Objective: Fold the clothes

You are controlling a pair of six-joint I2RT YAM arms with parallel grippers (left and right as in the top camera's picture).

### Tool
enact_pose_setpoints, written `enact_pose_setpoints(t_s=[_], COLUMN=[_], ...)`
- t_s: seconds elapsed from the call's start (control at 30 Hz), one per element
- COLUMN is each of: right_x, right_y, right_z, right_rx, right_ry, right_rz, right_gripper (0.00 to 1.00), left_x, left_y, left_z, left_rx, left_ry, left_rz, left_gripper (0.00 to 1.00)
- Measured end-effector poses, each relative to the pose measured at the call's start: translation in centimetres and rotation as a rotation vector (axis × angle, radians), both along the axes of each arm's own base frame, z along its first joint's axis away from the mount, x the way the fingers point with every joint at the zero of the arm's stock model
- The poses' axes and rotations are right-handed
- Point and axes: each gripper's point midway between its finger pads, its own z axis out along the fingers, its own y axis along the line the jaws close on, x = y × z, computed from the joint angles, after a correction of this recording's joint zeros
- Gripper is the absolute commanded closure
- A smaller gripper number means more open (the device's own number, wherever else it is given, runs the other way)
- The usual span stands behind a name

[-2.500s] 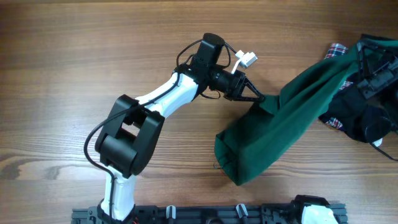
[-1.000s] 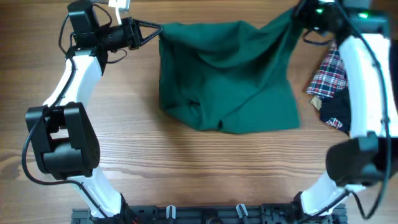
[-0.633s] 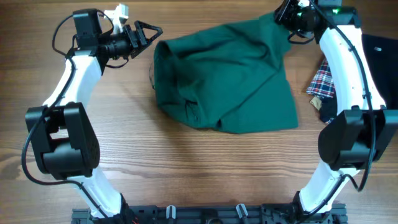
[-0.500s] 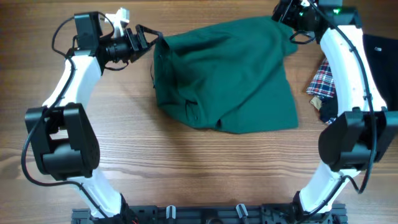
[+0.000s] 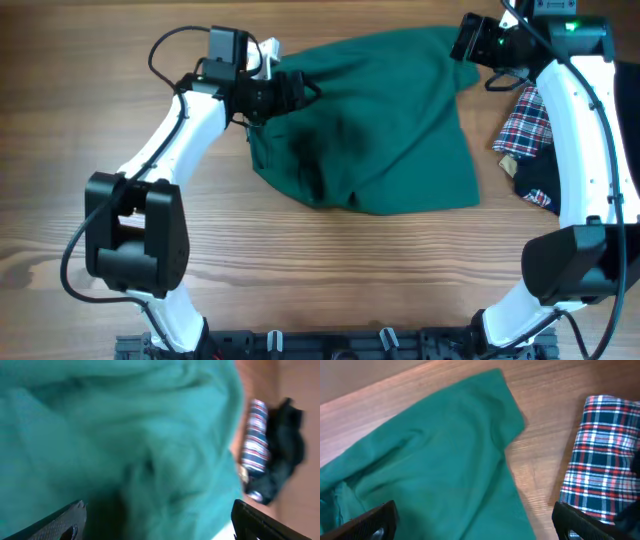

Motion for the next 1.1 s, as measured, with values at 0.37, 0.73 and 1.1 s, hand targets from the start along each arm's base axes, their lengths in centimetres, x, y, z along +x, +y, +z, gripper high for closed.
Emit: enact_pose_setpoints(t_s=[0.37,0.73,1.1], right_x=[-1.8,-5.0,-13.4], right_y=[0.0,-0.1,-0.4], right_z=[-1.1,-0.2,6.0], right_rx=[-0.001,0.011,0.011], right_ry=[0.085,0.146,0.123], right_rz=[0.000,-0.025,-0.047], right_gripper=[0.00,0.00,0.00], left_x=[0.9,-3.5,-10.0], left_y=[3.0,-0.7,1.9], left_z=[-1.6,7.3,4.0], left_rx=[0.170,0.194,0.318], left_ry=[-0.016,-0.189,0.089], left_rz=[0.087,-0.026,-0.084], left_gripper=[0.15,0.12,0.11])
